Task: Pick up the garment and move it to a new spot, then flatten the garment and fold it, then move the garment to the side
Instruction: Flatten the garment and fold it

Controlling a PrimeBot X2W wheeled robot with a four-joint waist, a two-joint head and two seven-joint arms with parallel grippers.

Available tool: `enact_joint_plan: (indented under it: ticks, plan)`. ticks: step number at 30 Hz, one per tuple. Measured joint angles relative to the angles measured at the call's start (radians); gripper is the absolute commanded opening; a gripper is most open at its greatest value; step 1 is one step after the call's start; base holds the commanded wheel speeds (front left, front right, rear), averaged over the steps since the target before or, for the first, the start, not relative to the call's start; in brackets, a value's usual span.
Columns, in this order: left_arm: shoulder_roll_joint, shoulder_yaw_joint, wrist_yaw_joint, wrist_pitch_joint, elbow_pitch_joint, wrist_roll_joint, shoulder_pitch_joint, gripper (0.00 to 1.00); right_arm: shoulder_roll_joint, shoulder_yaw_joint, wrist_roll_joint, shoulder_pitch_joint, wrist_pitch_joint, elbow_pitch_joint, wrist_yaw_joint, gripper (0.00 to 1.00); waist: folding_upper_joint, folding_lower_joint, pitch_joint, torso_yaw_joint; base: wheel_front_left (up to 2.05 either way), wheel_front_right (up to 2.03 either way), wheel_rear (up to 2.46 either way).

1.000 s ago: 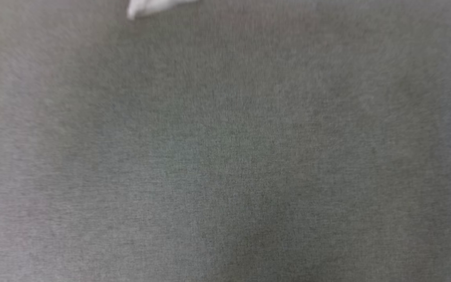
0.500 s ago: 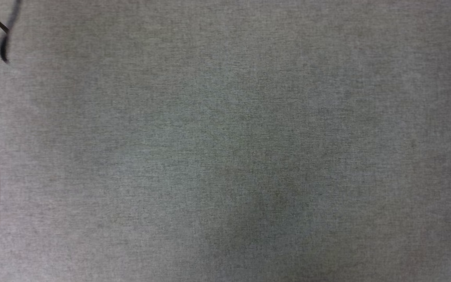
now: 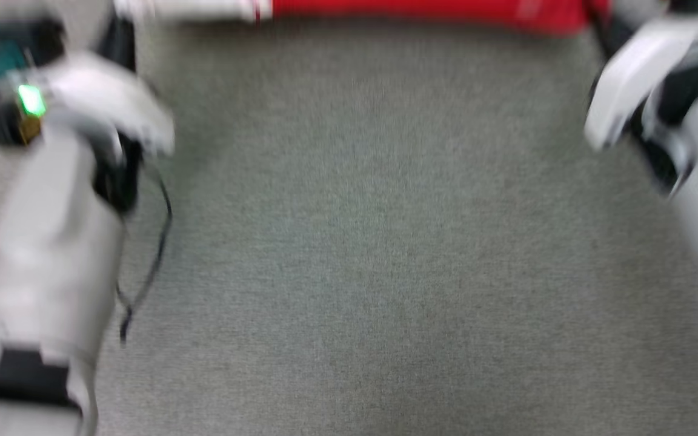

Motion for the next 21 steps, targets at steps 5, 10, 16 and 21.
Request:
enact_joint_plan:
  ticks: [5, 10, 16, 21]
  plan:
    - [0.016, 0.022, 0.013, 0.000, -0.125, -0.017, 0.289, 0.00, -0.027, 0.065, 0.060, 0.230, -0.020, -0.088, 0.000, 0.00, 0.0000, -0.0001, -0.128, 0.000, 0.00, 0.00, 0.00]
    - [0.040, 0.030, 0.069, 0.011, -0.300, -0.027, 0.568, 0.00, -0.058, 0.063, 0.095, 0.440, -0.021, -0.168, 0.000, 0.00, 0.0000, -0.0003, -0.255, 0.000, 0.00, 0.00, 0.00]
    - [0.073, 0.059, 0.188, 0.108, -0.631, -0.070, 0.901, 0.00, -0.098, -0.006, 0.099, 0.676, 0.014, -0.280, 0.001, 0.00, 0.0000, -0.0005, -0.385, 0.003, 0.00, 0.00, 0.00]
    - [0.102, 0.082, 0.304, 0.215, -0.950, -0.102, 1.147, 0.00, -0.099, -0.109, 0.063, 0.855, 0.075, -0.416, 0.001, 0.00, 0.0000, -0.0005, -0.446, 0.001, 0.00, 0.00, 0.00]
